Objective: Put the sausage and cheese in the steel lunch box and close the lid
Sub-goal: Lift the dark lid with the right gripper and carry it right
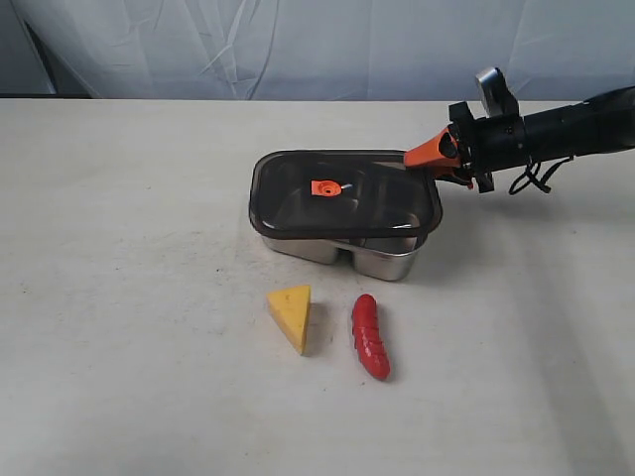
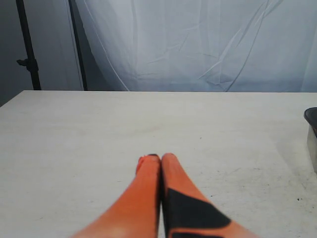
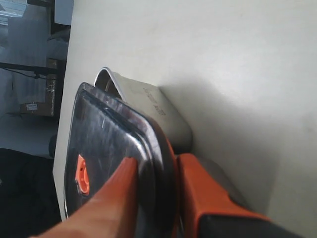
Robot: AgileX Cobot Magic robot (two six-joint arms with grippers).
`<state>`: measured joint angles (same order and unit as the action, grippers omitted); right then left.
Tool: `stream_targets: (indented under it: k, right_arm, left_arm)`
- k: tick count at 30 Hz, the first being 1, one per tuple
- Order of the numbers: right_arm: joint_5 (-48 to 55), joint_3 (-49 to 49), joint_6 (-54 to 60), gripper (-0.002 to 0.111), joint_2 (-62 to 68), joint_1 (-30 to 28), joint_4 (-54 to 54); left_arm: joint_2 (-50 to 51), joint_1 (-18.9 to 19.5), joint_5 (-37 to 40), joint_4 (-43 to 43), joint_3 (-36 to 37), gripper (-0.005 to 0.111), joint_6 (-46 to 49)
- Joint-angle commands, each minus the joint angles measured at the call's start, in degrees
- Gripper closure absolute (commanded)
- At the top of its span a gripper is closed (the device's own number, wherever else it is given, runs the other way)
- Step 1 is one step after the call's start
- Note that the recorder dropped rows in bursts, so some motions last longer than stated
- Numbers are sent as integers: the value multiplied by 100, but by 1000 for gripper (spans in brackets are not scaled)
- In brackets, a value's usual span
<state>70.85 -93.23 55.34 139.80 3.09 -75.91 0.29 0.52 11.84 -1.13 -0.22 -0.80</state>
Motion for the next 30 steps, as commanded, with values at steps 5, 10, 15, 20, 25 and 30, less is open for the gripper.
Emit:
stream_targets:
  k: [5, 10, 15, 20, 25, 30]
  right_arm:
    - [-89, -21, 28, 109, -144, -25, 55]
    - [-89, -21, 28, 109, -337, -25, 55]
    - [-89, -21, 28, 109, -456, -25, 66]
    - [-89, -21, 19, 109, -468, -13, 244]
    - [-89, -21, 30, 109, -393, -13, 494]
    - [-89, -21, 41, 109, -325, -13, 402]
  left_arm:
    - [-29, -11, -71, 34, 22, 107, -8]
    - [-29, -11, -71, 34, 22, 107, -8]
    - [-29, -11, -71, 34, 22, 107, -8]
    - [-29, -11, -71, 34, 22, 107, -8]
    - [-29, -11, -71, 34, 22, 107, -8]
    - [-29, -11, -71, 34, 22, 107, -8]
